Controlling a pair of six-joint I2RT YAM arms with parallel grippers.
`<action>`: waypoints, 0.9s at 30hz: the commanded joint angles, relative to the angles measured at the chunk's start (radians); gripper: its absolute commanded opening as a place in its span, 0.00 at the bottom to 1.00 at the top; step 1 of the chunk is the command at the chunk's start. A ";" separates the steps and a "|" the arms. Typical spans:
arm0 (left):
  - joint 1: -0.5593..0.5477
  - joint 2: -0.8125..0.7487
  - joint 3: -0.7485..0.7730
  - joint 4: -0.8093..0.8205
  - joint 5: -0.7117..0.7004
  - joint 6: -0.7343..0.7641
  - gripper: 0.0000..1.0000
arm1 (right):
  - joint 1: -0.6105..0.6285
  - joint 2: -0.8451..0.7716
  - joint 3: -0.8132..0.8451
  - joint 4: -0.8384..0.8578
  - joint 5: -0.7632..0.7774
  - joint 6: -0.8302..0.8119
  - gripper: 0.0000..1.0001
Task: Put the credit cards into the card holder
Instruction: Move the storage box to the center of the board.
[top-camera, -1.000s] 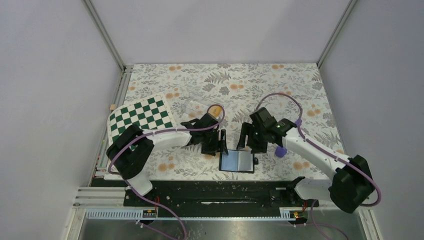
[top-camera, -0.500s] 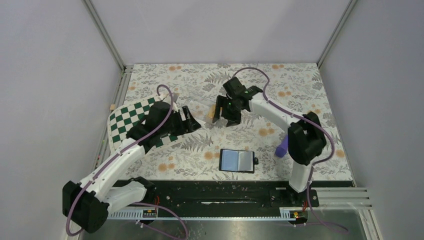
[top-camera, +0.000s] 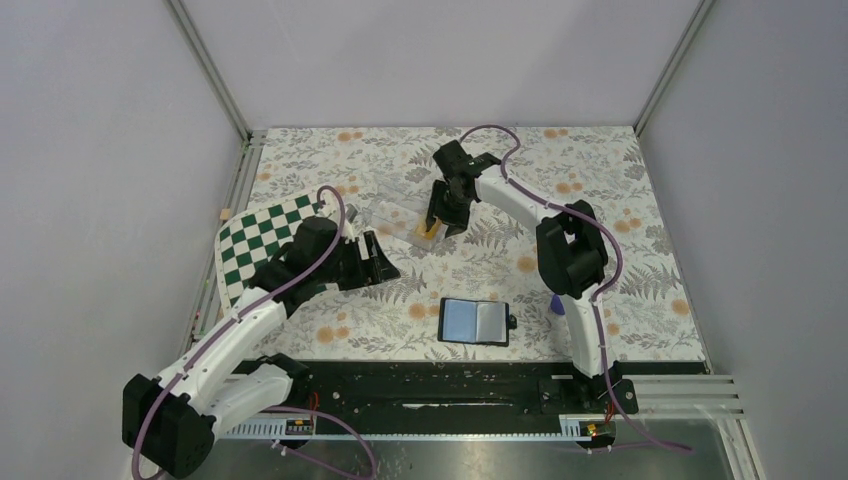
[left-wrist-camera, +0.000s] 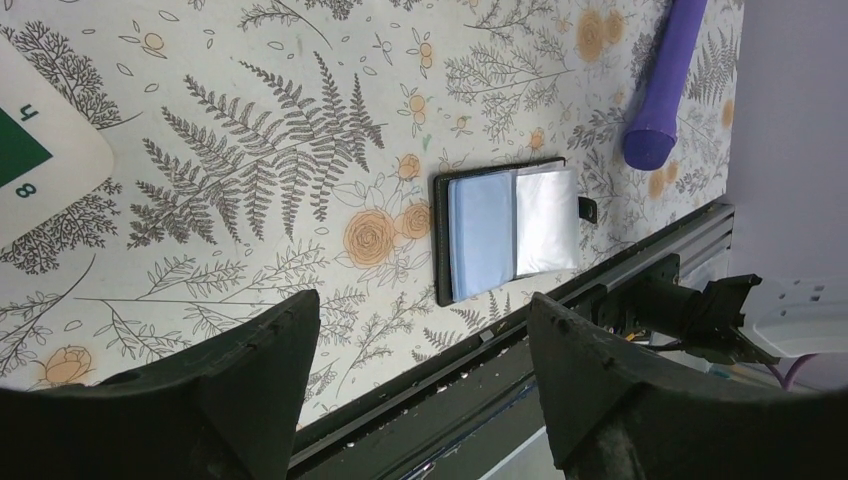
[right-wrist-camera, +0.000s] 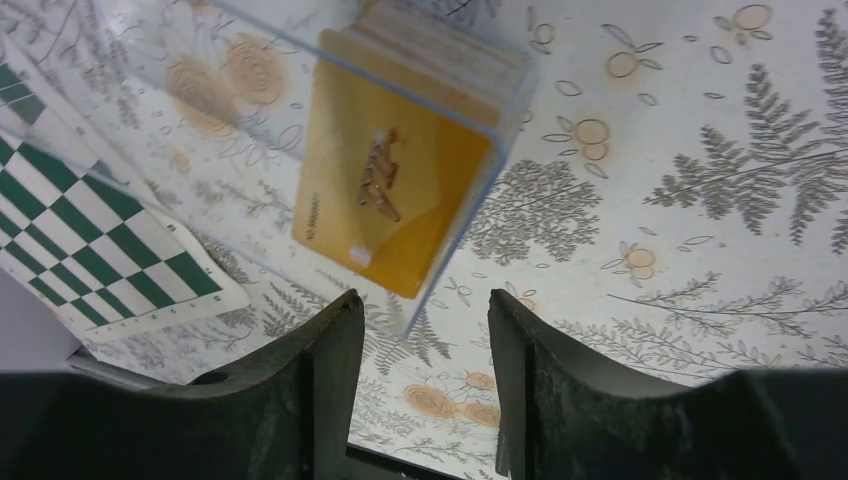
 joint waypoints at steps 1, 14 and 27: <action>0.005 -0.053 -0.010 0.020 0.031 -0.013 0.75 | -0.015 0.002 0.007 -0.052 0.060 -0.030 0.55; 0.004 -0.057 -0.012 0.000 0.035 0.002 0.75 | -0.023 0.013 -0.038 -0.046 0.060 -0.084 0.25; 0.003 -0.039 -0.003 -0.002 0.058 -0.006 0.75 | -0.045 -0.084 -0.122 -0.093 0.117 -0.193 0.05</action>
